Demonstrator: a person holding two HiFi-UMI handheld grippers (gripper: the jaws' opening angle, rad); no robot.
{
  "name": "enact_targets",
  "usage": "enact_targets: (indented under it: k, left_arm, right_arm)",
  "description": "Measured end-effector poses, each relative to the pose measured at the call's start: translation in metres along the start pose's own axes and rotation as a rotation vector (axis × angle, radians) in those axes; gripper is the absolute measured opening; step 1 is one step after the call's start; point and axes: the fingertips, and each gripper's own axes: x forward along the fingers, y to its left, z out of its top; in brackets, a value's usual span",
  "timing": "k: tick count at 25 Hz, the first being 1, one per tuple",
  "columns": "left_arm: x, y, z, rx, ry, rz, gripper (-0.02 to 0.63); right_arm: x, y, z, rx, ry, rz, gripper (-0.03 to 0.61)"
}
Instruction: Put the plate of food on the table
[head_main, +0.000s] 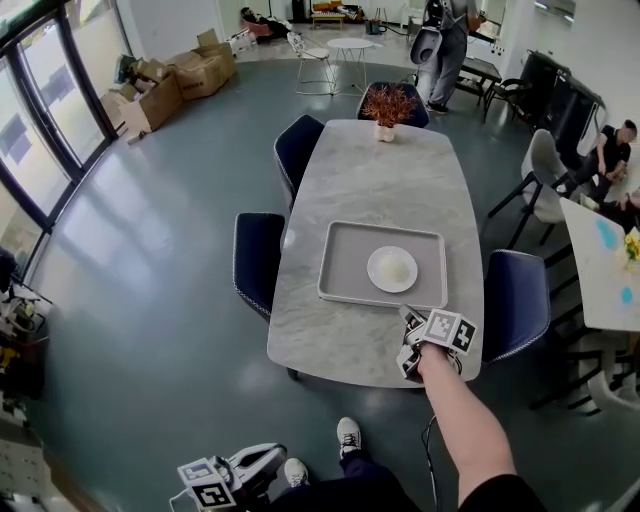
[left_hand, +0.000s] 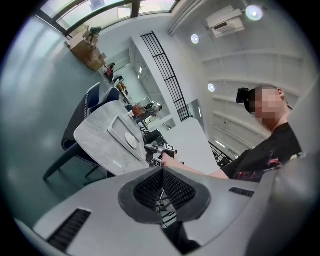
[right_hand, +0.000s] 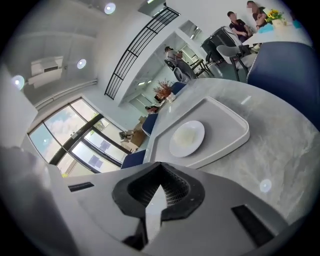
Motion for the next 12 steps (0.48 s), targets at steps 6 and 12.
enact_targets:
  k: [6, 12]
  left_arm:
    - [-0.016, -0.01, 0.005, 0.036, 0.043, -0.075, 0.006]
    - [-0.033, -0.021, 0.001, 0.063, 0.08, -0.136, 0.006]
  right_arm:
    - [-0.049, 0.046, -0.048, -0.122, 0.019, 0.052, 0.006]
    - [-0.103, 0.104, -0.121, -0.279, 0.076, 0.146, 0.006]
